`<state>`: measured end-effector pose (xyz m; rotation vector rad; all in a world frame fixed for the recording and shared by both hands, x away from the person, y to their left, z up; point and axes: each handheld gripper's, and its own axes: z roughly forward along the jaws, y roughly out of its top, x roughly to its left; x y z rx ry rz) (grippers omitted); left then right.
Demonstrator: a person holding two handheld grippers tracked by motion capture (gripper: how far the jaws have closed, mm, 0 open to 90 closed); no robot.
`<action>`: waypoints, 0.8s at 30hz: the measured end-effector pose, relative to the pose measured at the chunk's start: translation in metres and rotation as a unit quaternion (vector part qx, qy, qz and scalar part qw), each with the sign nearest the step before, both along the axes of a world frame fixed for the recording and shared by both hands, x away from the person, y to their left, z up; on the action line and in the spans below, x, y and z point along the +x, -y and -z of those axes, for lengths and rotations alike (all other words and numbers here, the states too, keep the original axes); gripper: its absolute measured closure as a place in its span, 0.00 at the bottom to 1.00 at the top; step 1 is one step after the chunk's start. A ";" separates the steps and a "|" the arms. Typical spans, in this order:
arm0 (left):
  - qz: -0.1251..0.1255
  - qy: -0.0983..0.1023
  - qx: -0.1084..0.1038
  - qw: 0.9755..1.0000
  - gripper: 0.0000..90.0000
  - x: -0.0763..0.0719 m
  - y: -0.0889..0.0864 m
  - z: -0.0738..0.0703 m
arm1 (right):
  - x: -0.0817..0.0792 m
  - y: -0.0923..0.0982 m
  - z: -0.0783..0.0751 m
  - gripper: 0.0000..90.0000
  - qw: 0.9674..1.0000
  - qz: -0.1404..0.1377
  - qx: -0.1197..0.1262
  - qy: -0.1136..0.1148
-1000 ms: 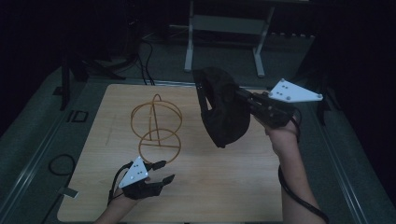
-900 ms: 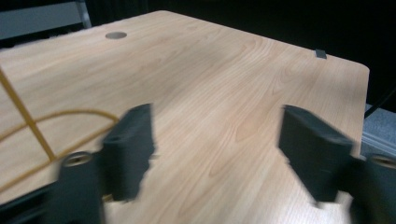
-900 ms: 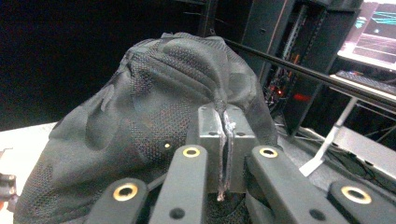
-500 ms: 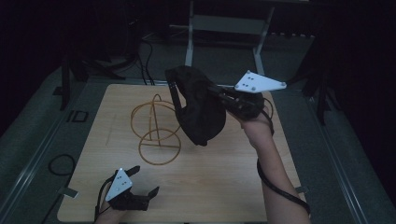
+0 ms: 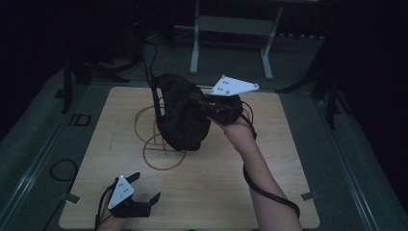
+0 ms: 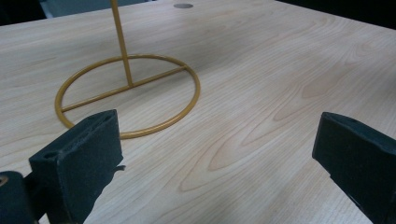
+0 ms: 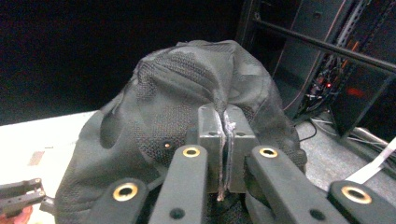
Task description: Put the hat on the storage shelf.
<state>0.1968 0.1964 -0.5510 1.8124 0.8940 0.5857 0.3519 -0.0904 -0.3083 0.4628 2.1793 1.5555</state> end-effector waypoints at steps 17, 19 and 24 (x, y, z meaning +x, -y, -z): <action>-0.006 0.008 -0.004 1.000 0.02 0.000 -0.005 -0.001 | 0.014 -0.045 0.025 0.97 0.998 -0.021 -0.042 -0.039; -0.006 0.010 0.000 1.000 0.02 0.000 -0.006 -0.001 | 0.016 -0.049 0.027 0.97 0.998 -0.021 -0.043 -0.041; -0.003 0.009 -0.001 1.000 0.02 0.000 -0.007 -0.001 | 0.020 -0.060 0.033 0.97 0.997 -0.023 -0.049 -0.050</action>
